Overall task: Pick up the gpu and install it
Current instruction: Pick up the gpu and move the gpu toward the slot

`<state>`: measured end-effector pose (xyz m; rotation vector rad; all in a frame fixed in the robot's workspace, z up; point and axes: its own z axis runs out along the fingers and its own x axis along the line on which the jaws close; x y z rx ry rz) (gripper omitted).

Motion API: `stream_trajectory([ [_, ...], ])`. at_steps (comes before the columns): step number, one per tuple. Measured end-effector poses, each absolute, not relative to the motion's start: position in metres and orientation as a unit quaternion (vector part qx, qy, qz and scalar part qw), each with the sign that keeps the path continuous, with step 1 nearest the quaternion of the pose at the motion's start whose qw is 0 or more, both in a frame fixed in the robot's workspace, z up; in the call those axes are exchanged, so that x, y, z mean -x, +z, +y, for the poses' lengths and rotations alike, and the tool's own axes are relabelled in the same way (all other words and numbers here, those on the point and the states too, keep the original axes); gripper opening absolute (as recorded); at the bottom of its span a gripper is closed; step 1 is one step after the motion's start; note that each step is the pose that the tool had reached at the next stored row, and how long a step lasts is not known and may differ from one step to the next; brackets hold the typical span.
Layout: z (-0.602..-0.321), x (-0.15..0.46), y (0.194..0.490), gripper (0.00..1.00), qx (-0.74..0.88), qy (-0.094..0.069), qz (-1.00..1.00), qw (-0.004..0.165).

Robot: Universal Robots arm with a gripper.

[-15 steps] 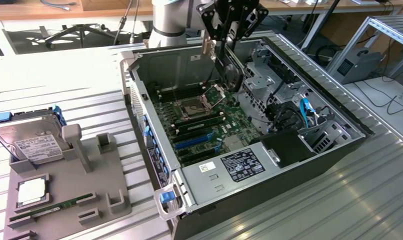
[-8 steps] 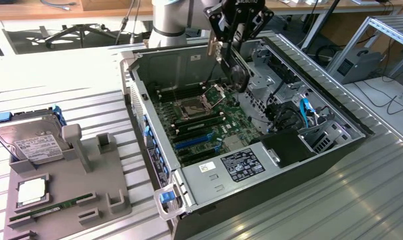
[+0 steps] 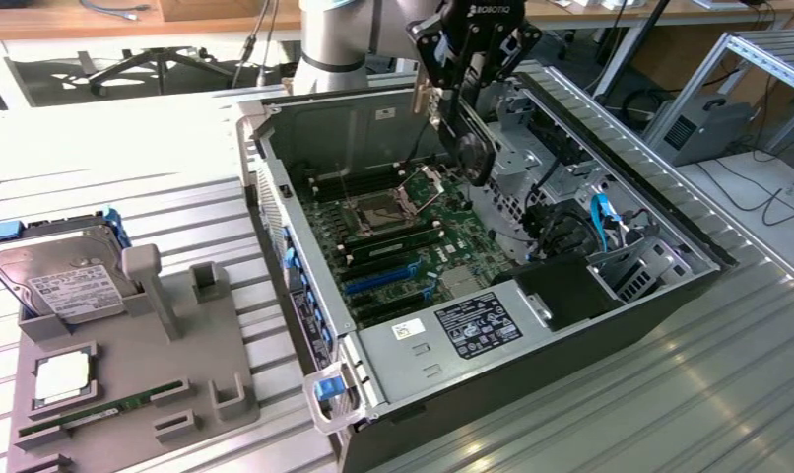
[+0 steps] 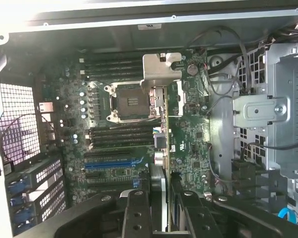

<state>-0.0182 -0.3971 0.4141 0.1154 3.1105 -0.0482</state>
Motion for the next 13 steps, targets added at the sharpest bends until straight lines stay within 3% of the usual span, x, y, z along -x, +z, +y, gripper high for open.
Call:
stream_trajectory([
  [13,-0.3971,0.0181,0.4052,0.27,-0.037,-0.016,0.999,0.014],
])
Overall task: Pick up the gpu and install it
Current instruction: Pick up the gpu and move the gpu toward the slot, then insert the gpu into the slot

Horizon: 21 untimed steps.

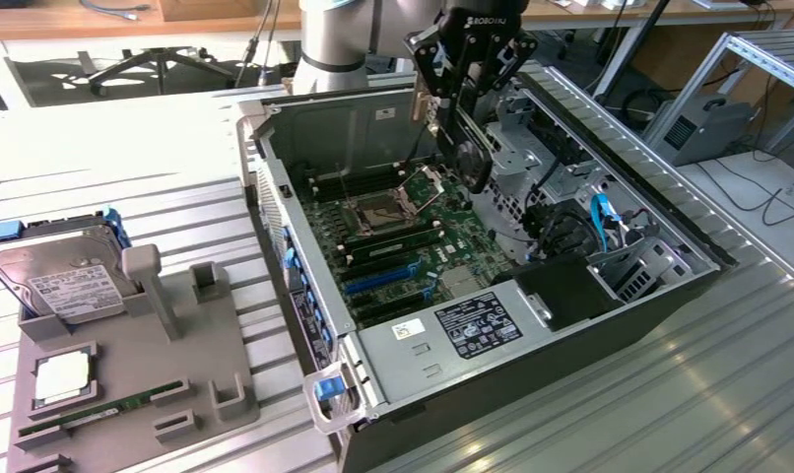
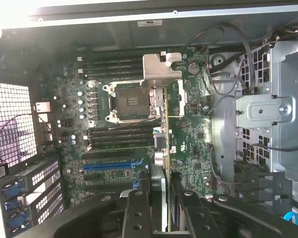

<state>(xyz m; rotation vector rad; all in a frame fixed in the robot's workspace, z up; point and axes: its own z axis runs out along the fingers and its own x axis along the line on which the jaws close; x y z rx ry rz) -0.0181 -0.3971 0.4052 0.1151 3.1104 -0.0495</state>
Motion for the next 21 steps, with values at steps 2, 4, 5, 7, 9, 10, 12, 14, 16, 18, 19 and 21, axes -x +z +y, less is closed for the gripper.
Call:
stream_trajectory([
  [2,-0.3971,0.0181,0.4052,0.27,-0.037,-0.016,0.999,0.014],
  [4,-0.3971,0.0181,0.4052,0.27,-0.037,-0.016,0.999,0.014],
  [5,-0.3971,0.0181,0.4052,0.27,-0.037,-0.016,0.999,0.014],
  [7,-0.3971,0.0181,0.4052,0.27,-0.037,-0.016,0.999,0.014],
  [9,-0.3971,0.0181,0.4052,0.27,-0.037,-0.016,0.999,0.014],
  [10,-0.3971,0.0181,0.4052,0.27,-0.036,-0.016,0.999,0.014],
  [12,-0.3971,0.0181,0.4052,0.27,-0.035,-0.016,0.999,0.014],
  [14,-0.3971,0.0181,0.4052,0.27,-0.031,-0.016,0.999,0.014],
  [16,-0.3971,0.0181,0.4052,0.27,-0.018,-0.016,1.0,0.015],
  [18,-0.3971,0.0181,0.4052,0.27,0.005,-0.015,1.0,0.015],
  [19,-0.3971,0.0181,0.4052,0.27,0.014,-0.015,1.0,0.015],
  [21,-0.3971,0.0181,0.4052,0.27,0.023,-0.015,1.0,0.015],
])
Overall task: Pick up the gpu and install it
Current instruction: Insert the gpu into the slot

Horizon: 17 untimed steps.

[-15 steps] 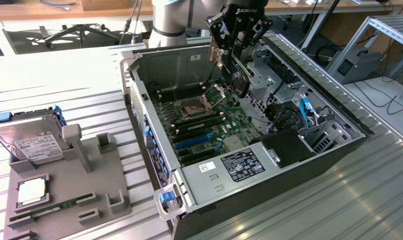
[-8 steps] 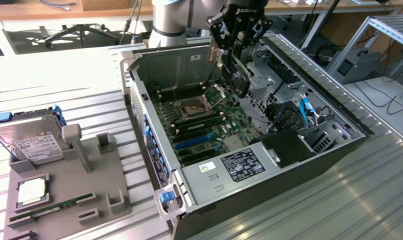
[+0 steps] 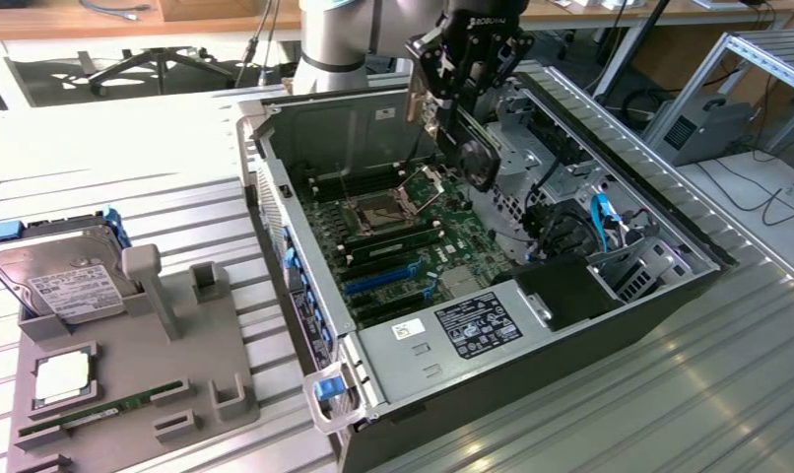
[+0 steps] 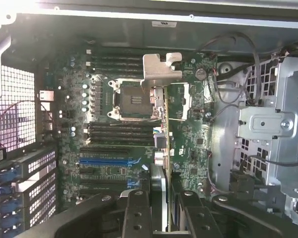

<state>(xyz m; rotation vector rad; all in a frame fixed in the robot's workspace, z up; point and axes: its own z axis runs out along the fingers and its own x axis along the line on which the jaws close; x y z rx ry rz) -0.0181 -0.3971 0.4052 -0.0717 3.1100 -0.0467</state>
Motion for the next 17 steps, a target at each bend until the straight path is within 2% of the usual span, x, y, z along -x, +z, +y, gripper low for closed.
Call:
stream_trajectory([
  [17,-0.3971,0.018,0.4052,0.27,0.094,-0.014,0.995,0.016],
])
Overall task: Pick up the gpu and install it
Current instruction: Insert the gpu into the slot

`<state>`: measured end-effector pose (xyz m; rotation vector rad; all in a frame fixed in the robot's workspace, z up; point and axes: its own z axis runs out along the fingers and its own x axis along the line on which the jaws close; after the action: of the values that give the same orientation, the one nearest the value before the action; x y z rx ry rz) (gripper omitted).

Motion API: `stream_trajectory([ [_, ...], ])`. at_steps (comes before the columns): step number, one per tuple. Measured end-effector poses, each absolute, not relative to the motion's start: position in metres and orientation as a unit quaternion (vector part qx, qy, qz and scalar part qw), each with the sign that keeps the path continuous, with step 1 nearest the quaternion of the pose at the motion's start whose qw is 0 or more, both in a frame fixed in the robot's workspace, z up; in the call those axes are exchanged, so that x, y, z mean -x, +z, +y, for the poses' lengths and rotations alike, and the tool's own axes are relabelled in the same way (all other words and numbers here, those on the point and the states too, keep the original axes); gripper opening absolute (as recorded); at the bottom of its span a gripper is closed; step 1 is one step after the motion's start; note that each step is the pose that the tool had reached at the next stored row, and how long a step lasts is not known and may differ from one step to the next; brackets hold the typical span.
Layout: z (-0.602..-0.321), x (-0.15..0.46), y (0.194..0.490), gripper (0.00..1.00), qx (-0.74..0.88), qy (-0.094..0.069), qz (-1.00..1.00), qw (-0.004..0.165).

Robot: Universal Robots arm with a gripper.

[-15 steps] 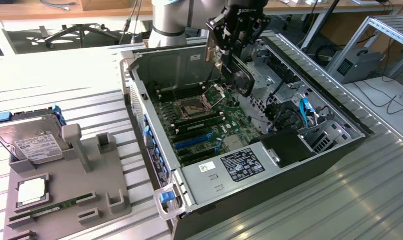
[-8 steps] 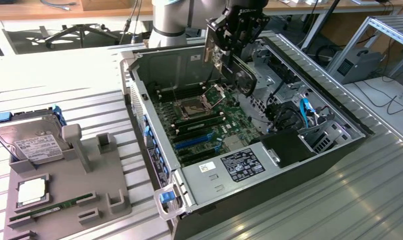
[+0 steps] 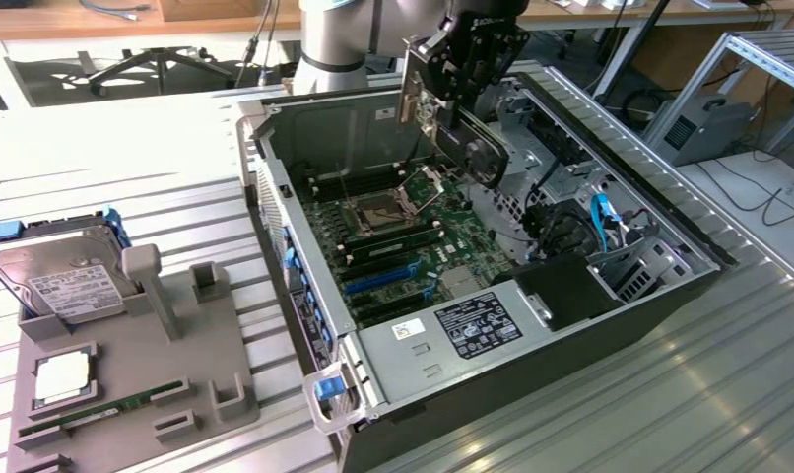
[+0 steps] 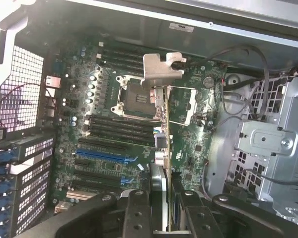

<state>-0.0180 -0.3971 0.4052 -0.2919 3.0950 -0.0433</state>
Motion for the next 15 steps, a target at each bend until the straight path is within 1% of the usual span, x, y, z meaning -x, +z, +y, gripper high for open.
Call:
stream_trajectory([
  [15,-0.3971,0.0176,0.4051,0.27,0.142,-0.013,0.99,0.017],
])
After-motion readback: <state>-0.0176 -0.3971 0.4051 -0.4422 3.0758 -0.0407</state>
